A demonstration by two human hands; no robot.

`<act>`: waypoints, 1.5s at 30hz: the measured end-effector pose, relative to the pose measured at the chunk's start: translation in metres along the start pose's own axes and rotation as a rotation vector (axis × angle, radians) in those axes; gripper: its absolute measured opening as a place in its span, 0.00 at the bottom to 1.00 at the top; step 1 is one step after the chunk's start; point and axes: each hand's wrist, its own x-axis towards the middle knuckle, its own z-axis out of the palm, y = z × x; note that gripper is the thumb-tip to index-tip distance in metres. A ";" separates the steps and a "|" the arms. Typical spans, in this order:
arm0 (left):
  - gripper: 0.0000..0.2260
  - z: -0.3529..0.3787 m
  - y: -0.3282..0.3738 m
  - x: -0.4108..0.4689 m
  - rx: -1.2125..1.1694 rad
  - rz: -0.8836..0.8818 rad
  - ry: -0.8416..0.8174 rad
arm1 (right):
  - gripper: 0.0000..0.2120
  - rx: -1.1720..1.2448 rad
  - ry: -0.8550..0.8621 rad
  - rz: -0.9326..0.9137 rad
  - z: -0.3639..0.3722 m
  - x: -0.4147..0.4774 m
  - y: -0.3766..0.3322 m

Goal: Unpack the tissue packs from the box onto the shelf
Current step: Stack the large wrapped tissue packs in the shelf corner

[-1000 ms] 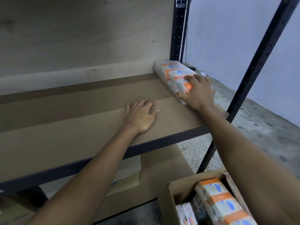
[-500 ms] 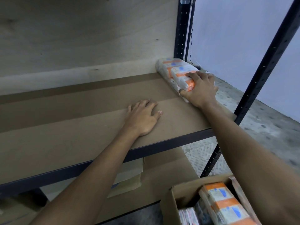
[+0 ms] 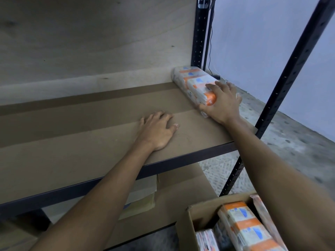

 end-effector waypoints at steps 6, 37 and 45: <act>0.24 0.000 0.000 0.000 -0.006 -0.006 -0.002 | 0.33 0.002 -0.004 -0.030 -0.005 -0.010 0.001; 0.20 0.024 0.092 -0.143 -0.368 0.598 -0.019 | 0.20 0.007 -0.160 0.035 -0.093 -0.260 0.010; 0.21 0.114 0.105 -0.170 -0.335 0.653 -0.249 | 0.20 -0.069 -0.299 0.271 -0.081 -0.362 0.067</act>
